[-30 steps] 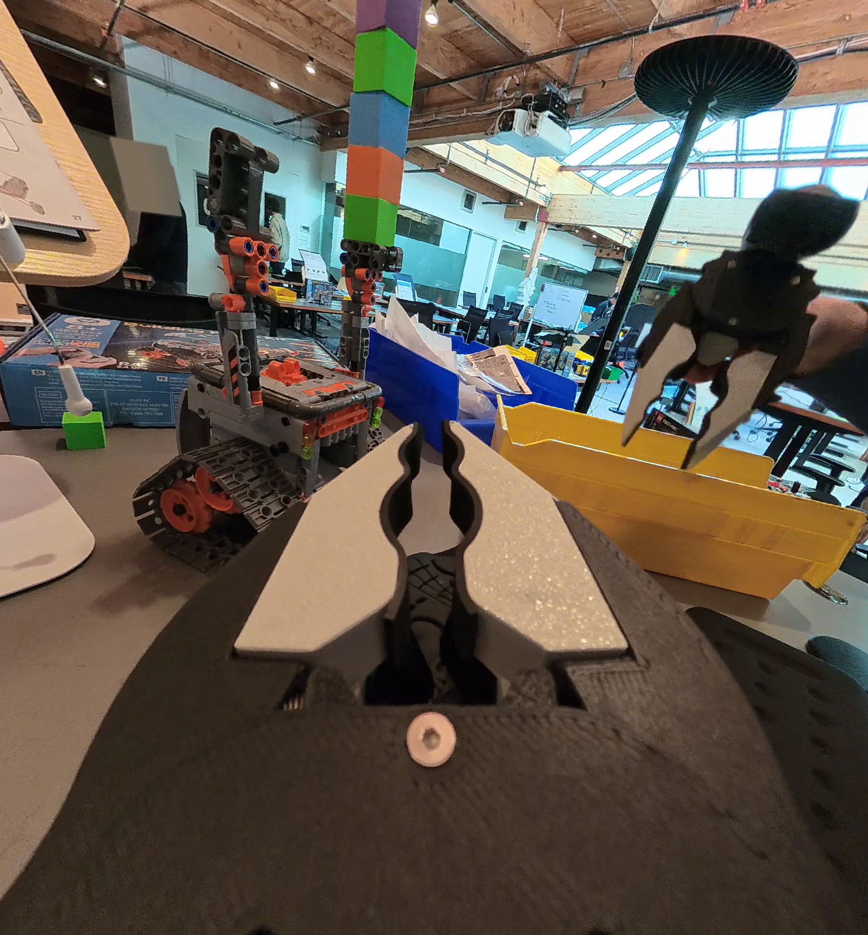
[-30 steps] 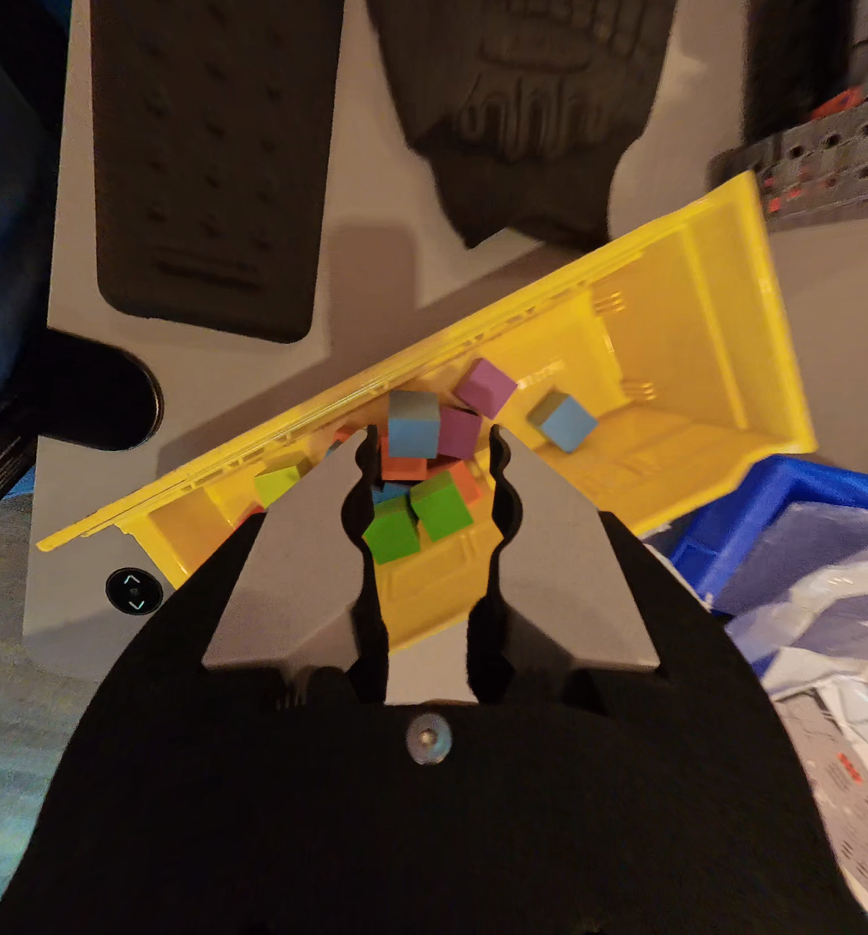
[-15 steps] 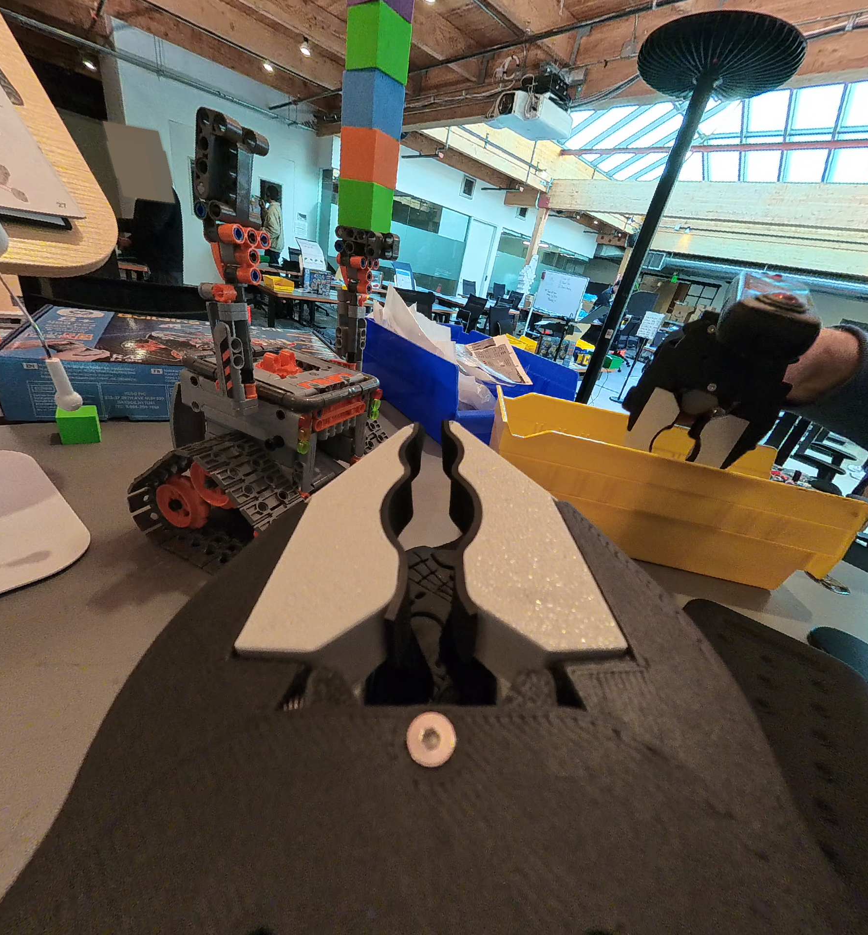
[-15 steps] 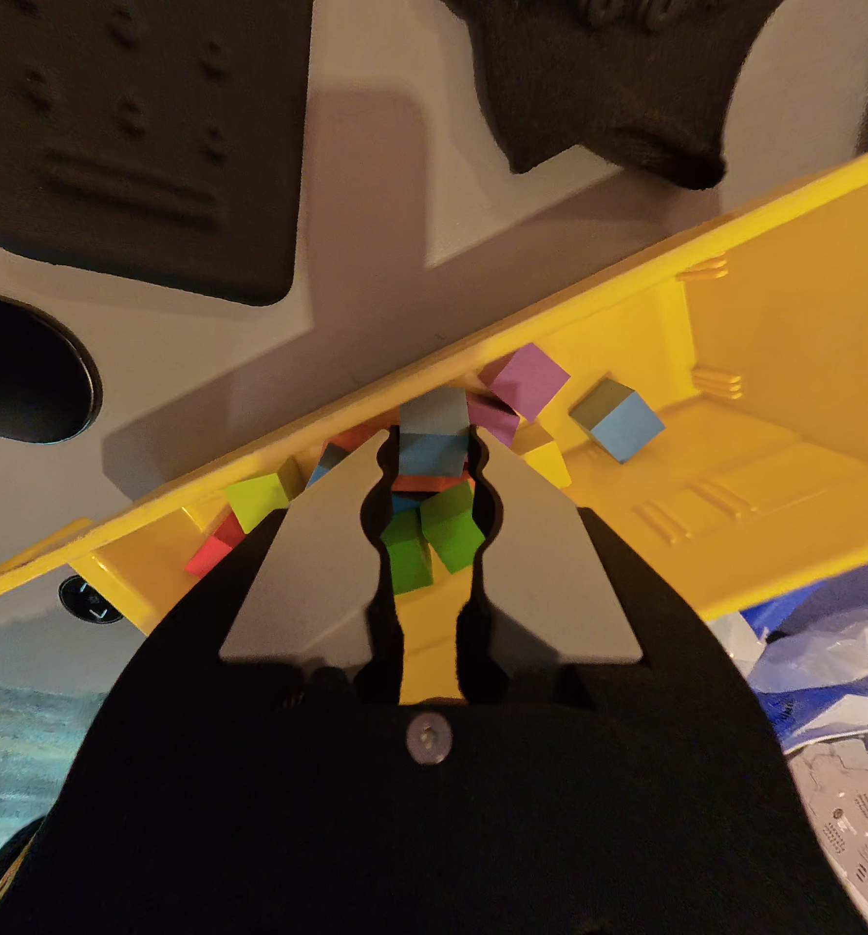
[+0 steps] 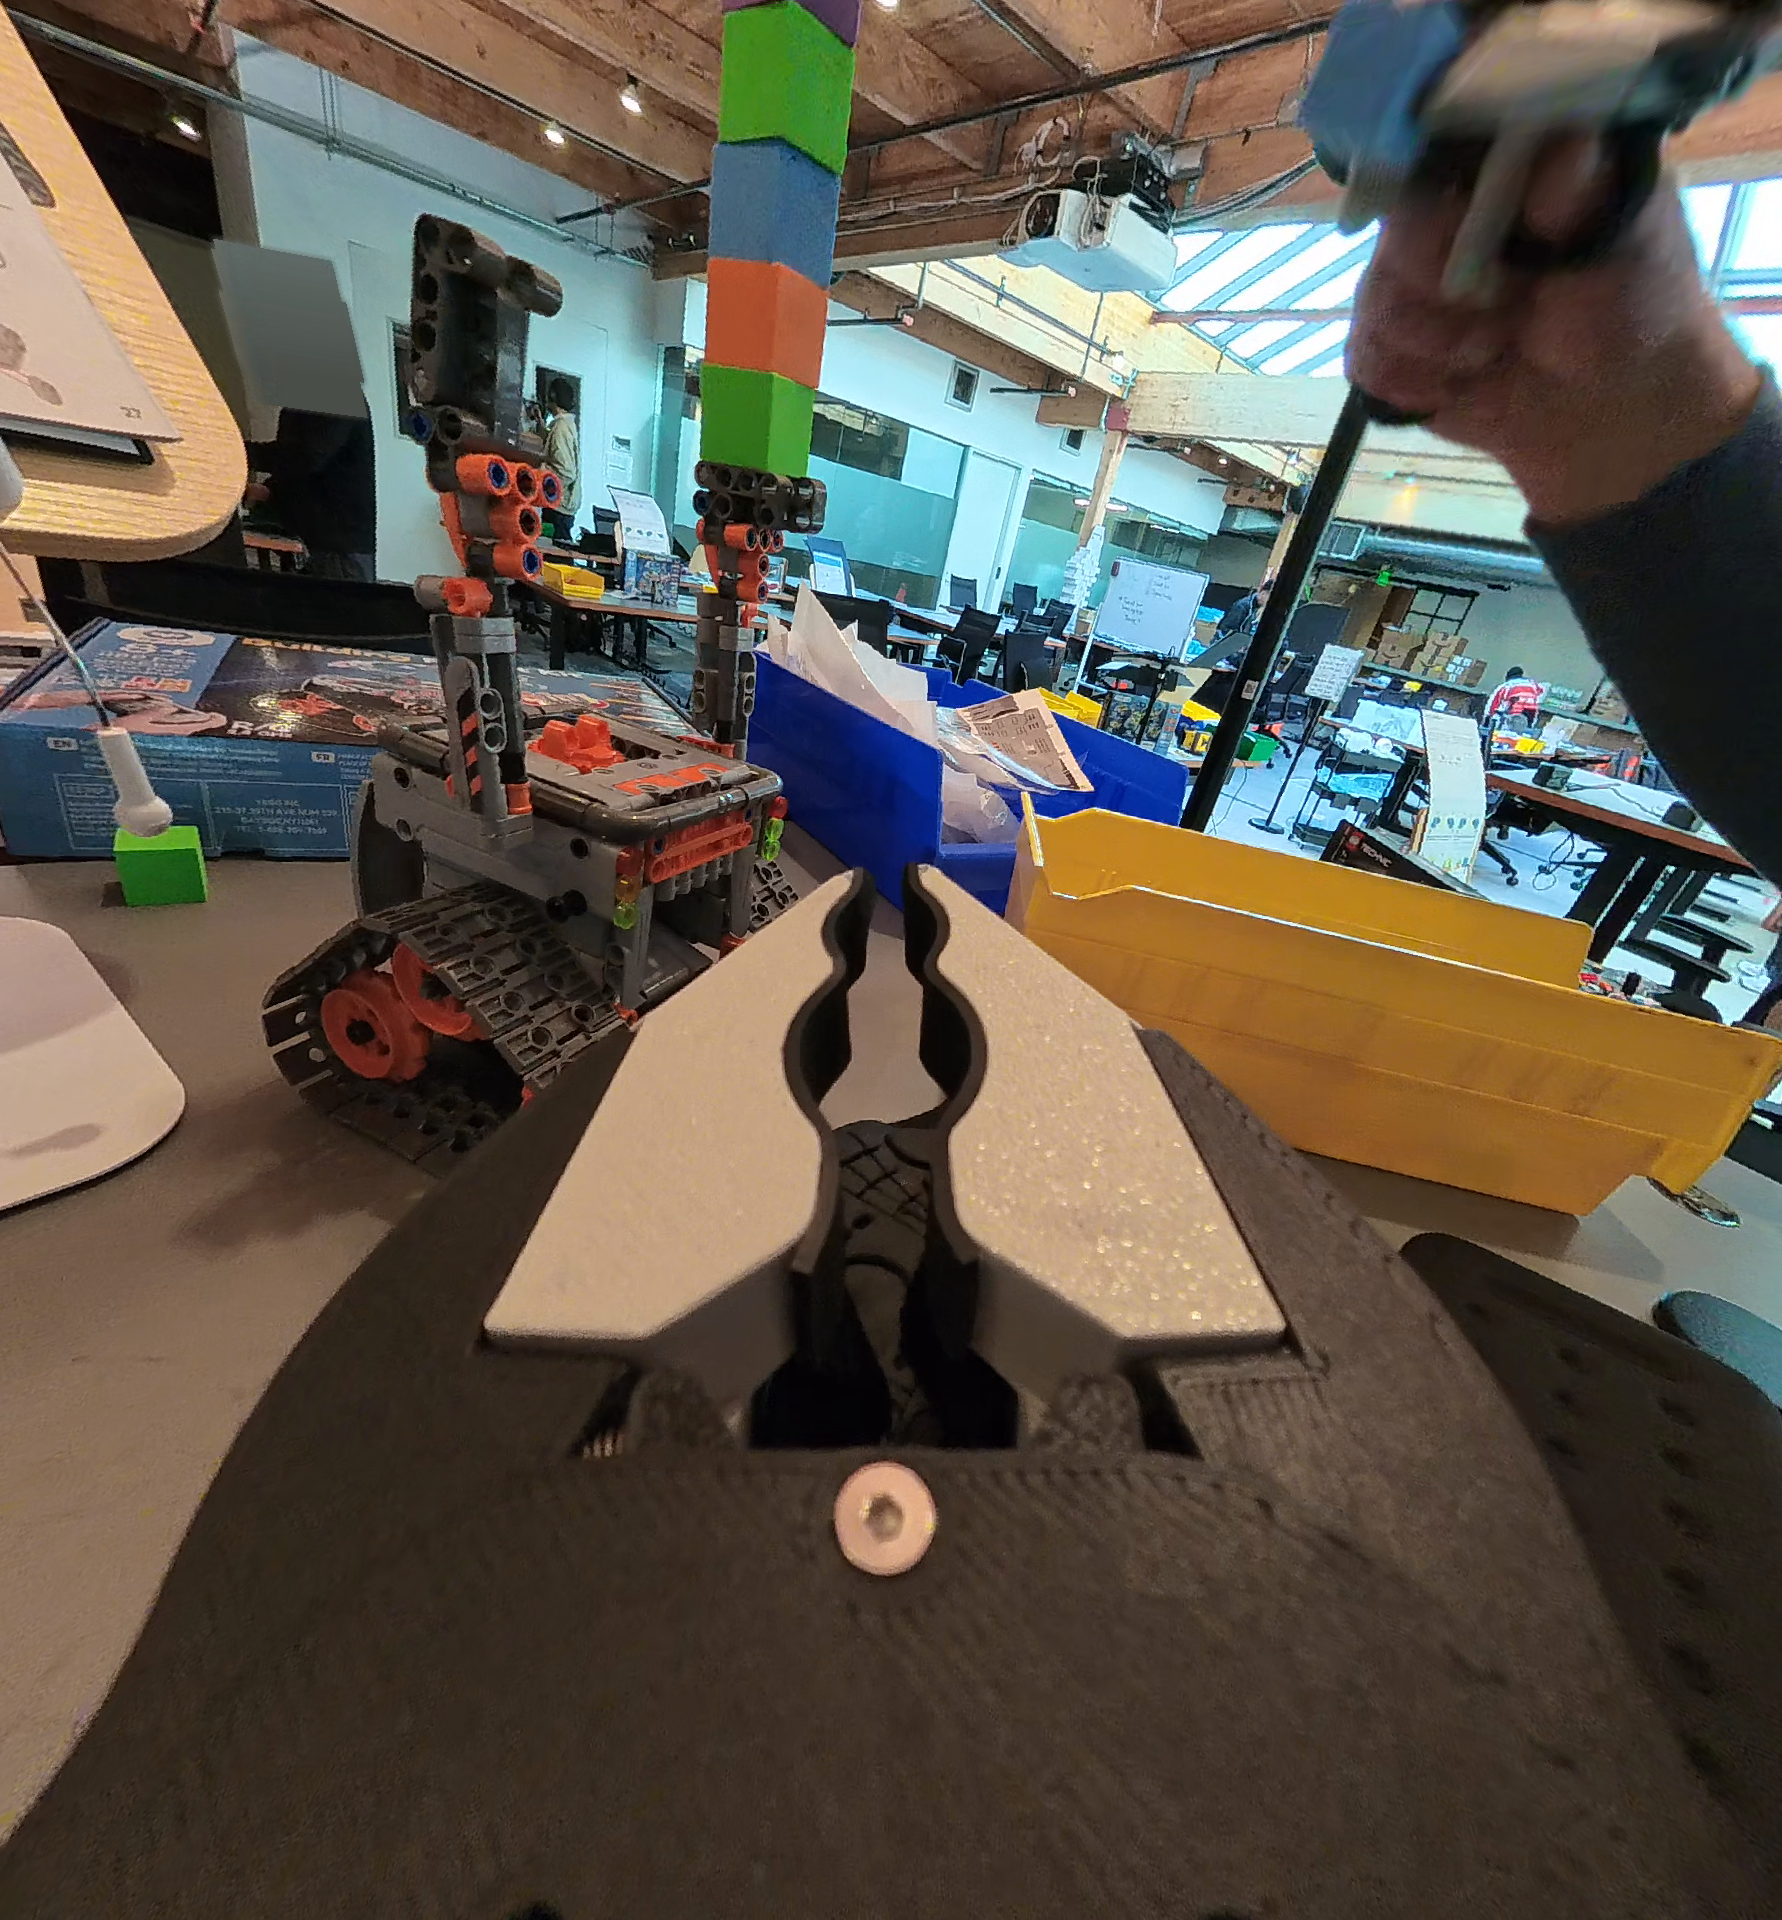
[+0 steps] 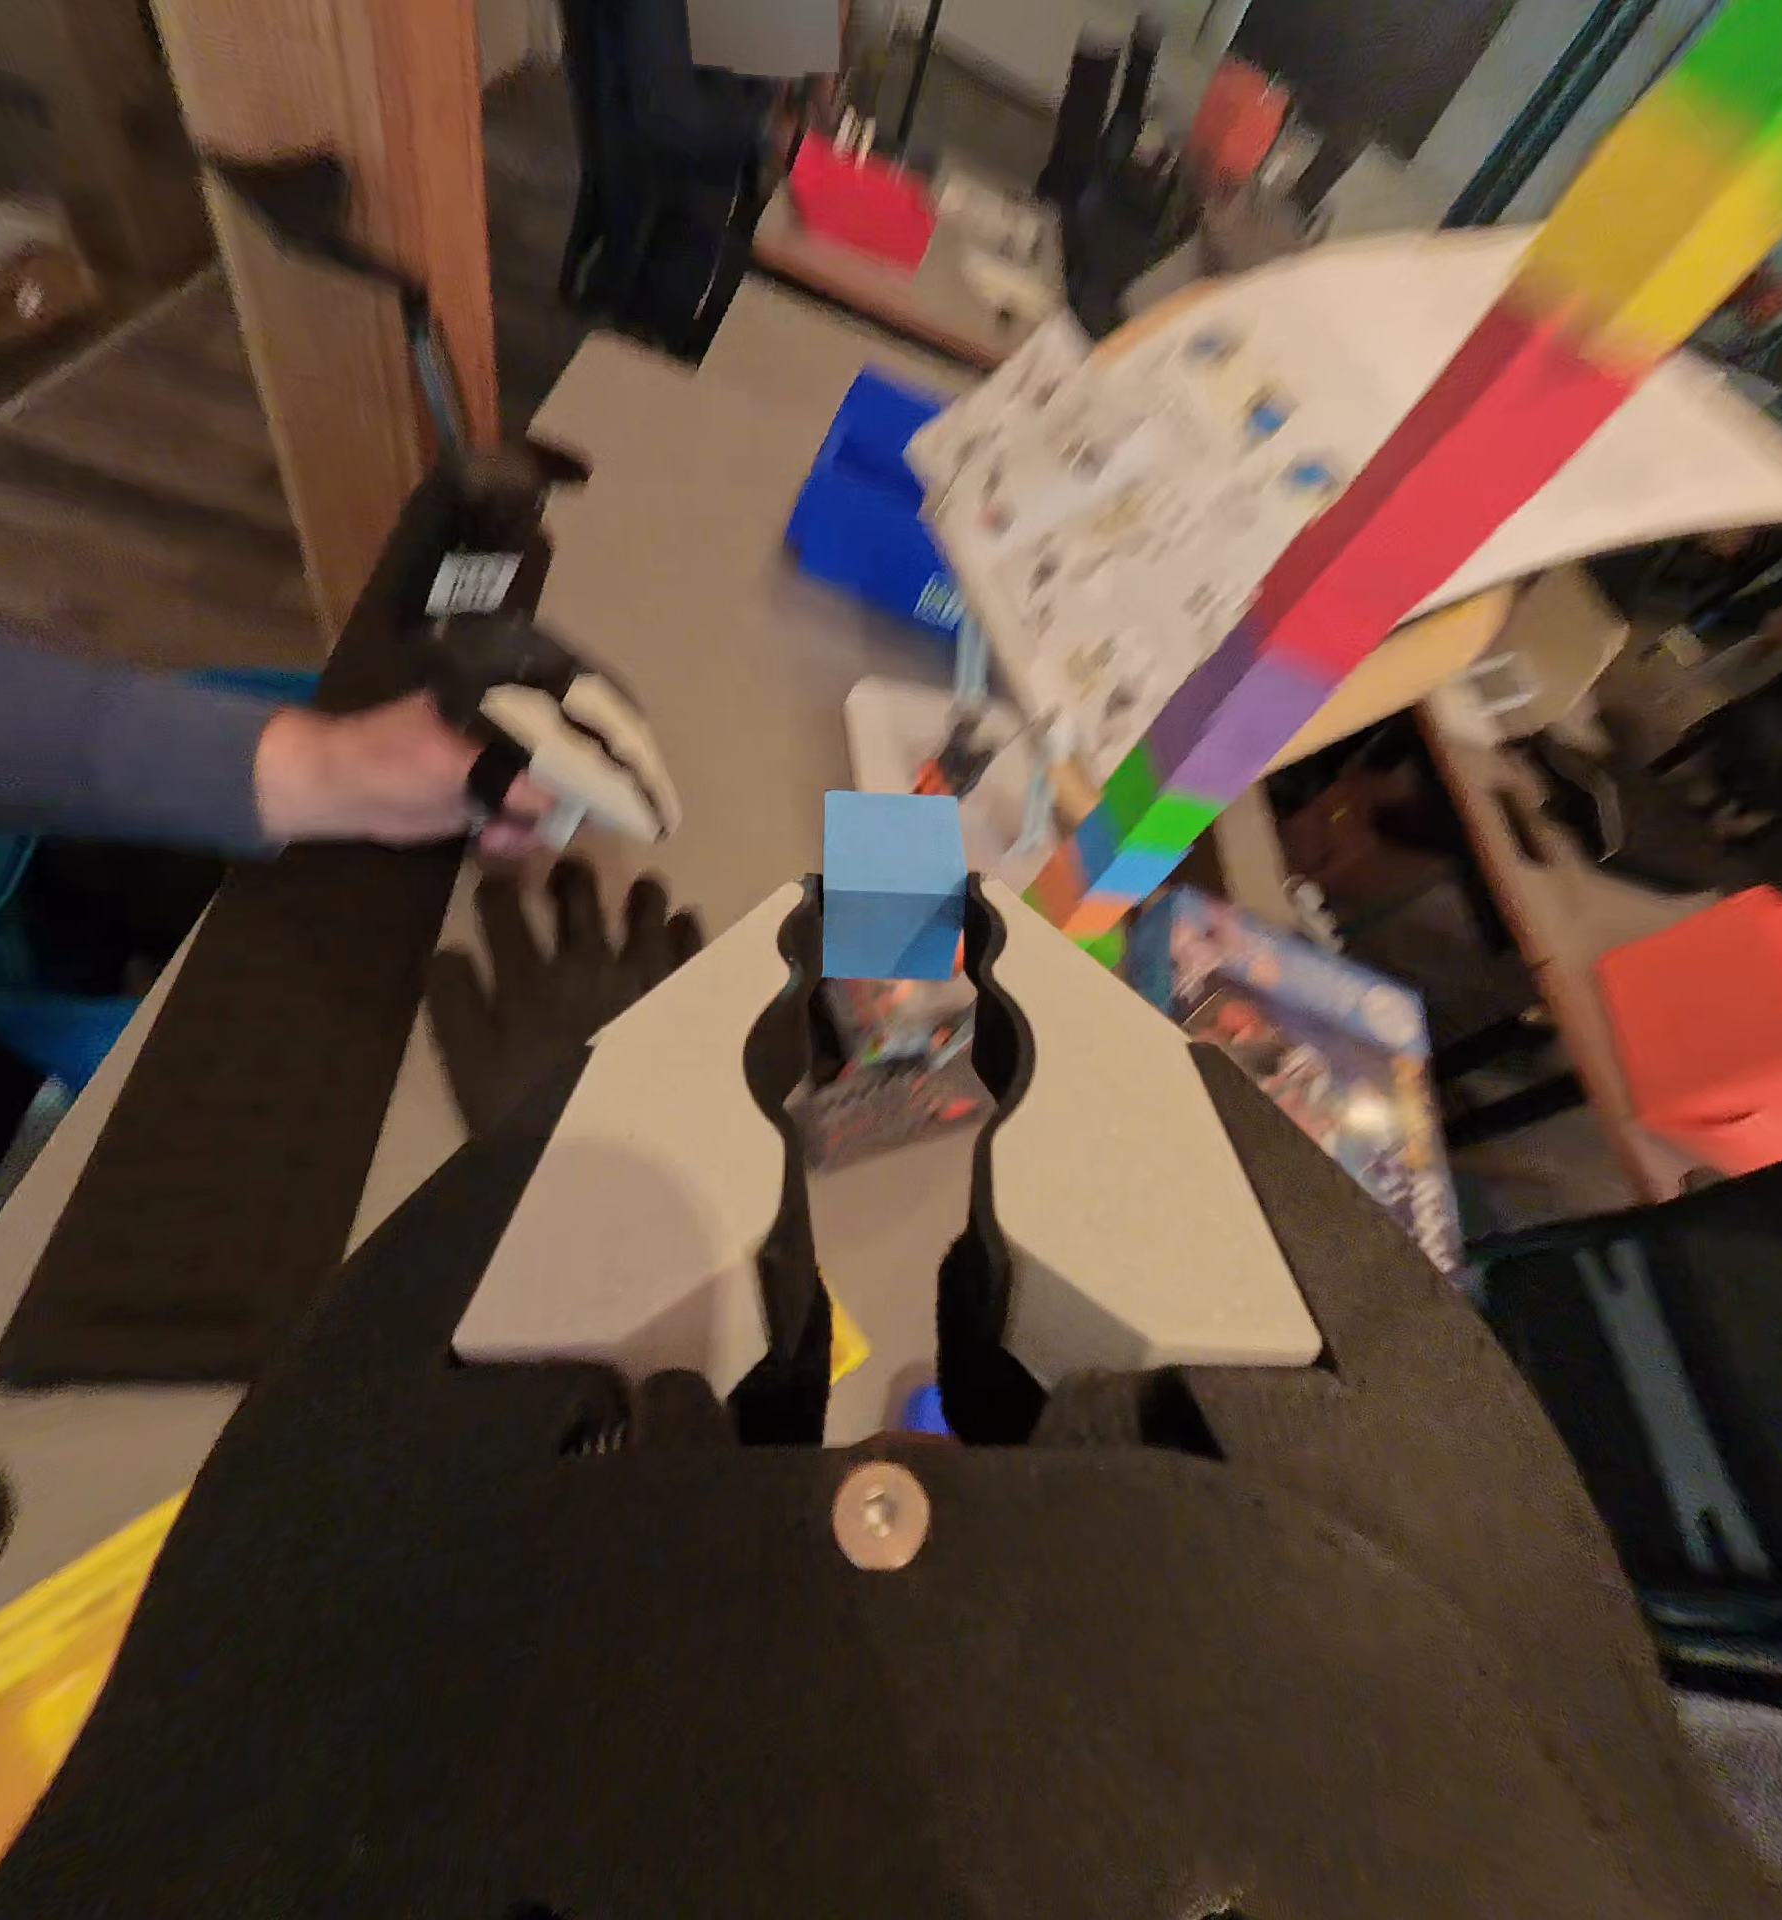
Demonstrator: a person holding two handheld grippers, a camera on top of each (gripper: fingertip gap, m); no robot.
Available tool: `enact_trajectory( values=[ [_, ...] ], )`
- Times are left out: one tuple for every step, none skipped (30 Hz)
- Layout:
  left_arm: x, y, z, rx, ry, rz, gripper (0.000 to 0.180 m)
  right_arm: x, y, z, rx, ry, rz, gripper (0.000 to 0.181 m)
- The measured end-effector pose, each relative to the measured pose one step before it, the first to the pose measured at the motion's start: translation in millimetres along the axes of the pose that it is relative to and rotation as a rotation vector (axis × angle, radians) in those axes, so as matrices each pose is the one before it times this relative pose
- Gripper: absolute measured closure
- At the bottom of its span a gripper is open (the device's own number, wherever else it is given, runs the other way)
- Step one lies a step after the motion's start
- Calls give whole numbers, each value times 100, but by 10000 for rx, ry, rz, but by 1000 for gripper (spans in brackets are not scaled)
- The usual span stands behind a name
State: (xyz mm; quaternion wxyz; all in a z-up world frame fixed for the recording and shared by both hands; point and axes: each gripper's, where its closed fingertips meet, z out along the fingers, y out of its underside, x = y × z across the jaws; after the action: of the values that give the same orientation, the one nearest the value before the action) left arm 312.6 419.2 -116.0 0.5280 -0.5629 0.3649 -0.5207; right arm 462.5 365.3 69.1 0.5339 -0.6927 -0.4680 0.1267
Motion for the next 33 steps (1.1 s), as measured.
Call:
enact_trajectory(
  values=[
    [-44,-7,-21,6,-16,-7,176,1437,-2234,-443,521,251,-73,156],
    [-47,6,-18,-2,-18,-4,176,1214,-2141,-235,467,78,-36,156],
    [-56,12,-14,-1,-12,-9,176,1202,-1982,-64,388,66,-25,156],
    [-67,-10,-16,5,-15,-14,176,1340,-1803,77,321,173,-54,156],
    [-61,2,-14,10,-11,-20,176,1124,-1599,208,240,55,-66,156],
    [-66,4,-12,6,-7,-32,176,1010,-1465,291,193,4,-34,156],
    [-55,6,-15,5,-3,-27,176,1057,-1471,306,247,72,1,156],
    [-18,7,-12,1,11,-20,176,852,-1474,311,298,-40,66,156],
    [-8,12,3,-7,14,-18,176,632,-1353,331,273,-138,70,156],
    [-3,16,2,-1,8,-13,176,749,-1157,331,188,-1,33,156],
    [-4,-14,-2,7,5,0,176,738,-864,398,46,33,32,156],
    [2,-12,-15,6,4,0,176,558,-634,443,-57,-56,33,156],
    [-25,-7,2,5,6,-13,176,577,-521,438,-62,-6,35,156],
    [-30,-7,-4,10,8,-21,176,543,-421,437,-66,8,45,156],
    [-34,-23,-10,13,6,-19,176,358,-288,443,-103,-93,84,156],
    [-29,-14,-11,14,8,-26,176,414,-178,383,-135,-43,92,156],
    [-15,-19,-3,13,12,-18,176,453,-29,355,-165,-3,76,156],
    [1,-11,-10,11,9,-6,176,277,115,333,-198,-106,98,156],
    [2,-18,-11,9,9,-4,176,315,202,313,-209,-52,101,156],
    [2,-14,-18,11,14,-14,176,404,203,246,-175,38,58,156],
    [-22,-23,-13,15,4,-13,176,260,212,235,-149,-38,80,156],
    [-26,-16,-18,12,-4,-8,176,184,171,197,-101,-86,131,156],
    [5,-3,-4,6,8,-10,176,284,186,148,-101,-7,144,156],
    [-1,2,-5,2,11,-11,176,225,280,148,-153,-12,88,156],
    [-6,0,6,4,6,-10,176,116,268,111,-127,-63,58,156],
    [-7,-7,-5,1,4,-11,176,101,179,63,-65,-70,95,156],
    [15,18,17,-5,13,-8,176,194,172,52,-57,-6,109,156],
    [14,16,14,-11,13,-4,176,147,229,67,-96,-15,79,155],
    [22,18,11,-9,8,3,176,36,128,62,-31,-73,36,155],
    [14,9,5,-4,4,5,176,93,68,39,3,-34,83,155],
    [8,-1,1,1,6,0,176,175,174,57,-69,13,110,155],
    [-6,2,3,4,1,-6,176,83,104,50,-42,0,14,155],
    [-4,-12,-2,4,6,-12,176,55,37,47,1,0,0,155]
  ],
)
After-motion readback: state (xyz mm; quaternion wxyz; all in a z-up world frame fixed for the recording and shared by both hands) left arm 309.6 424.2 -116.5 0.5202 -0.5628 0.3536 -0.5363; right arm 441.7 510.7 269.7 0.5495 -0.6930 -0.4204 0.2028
